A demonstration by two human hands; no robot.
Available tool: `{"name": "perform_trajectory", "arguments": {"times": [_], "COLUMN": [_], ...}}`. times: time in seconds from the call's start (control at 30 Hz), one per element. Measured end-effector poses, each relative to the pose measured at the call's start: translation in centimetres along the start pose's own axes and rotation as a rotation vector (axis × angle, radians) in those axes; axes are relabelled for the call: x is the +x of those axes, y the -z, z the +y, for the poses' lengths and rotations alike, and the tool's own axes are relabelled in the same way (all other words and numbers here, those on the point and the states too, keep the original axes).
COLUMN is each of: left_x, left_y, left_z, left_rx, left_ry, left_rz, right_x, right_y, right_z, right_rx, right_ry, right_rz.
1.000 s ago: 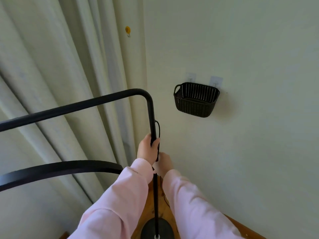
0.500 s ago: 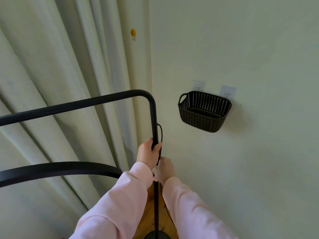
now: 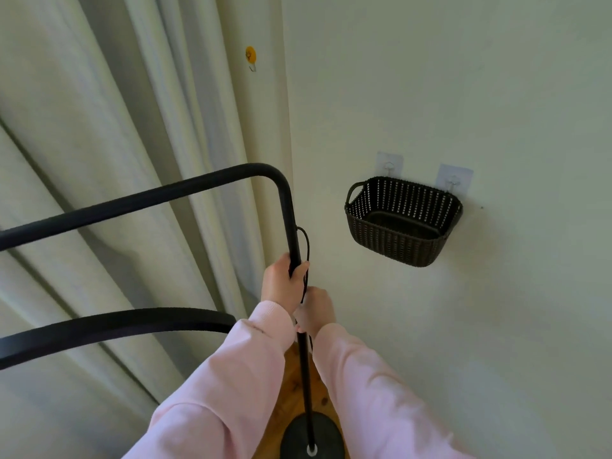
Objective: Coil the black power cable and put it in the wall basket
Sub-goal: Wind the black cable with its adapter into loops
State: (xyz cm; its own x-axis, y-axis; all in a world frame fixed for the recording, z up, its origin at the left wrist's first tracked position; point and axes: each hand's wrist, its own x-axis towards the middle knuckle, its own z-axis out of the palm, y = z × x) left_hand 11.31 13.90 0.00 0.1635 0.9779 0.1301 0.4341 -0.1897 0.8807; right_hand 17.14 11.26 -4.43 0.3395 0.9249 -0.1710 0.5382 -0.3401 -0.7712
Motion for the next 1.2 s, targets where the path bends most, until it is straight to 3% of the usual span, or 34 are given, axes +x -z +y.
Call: {"name": "perform_trajectory", "arguments": {"times": [0.43, 0.63, 0.77, 1.03, 1.2], "left_x": [3.6, 5.1, 5.2, 2.9, 0.6], "left_y": [-1.2, -1.5, -1.8, -3.1, -4.5], "left_z": [-0.6, -0.5, -0.6, -1.0, -0.9], "left_rx": [0.031, 0.038, 0.034, 0.094, 0.284], "left_ry": [0.019, 0.023, 0.023, 0.127, 0.238], "left_rz": [0.014, -0.02, -0.012, 0.031, 0.051], "right_x": [4.7, 6.3, 6.5, 5.9, 4.4], "right_y": [0.1, -1.1, -0.5, 1.4, 3.8], "right_z": [0.2, 1.1, 2.7, 6.5, 6.8], "right_rx": [-0.118, -0.045, 0.108, 0.152, 0.221], "right_ry": [-0.007, -0.021, -0.123, -0.179, -0.163], "right_rz": [-0.079, -0.098, -0.109, 0.024, 0.066]}}
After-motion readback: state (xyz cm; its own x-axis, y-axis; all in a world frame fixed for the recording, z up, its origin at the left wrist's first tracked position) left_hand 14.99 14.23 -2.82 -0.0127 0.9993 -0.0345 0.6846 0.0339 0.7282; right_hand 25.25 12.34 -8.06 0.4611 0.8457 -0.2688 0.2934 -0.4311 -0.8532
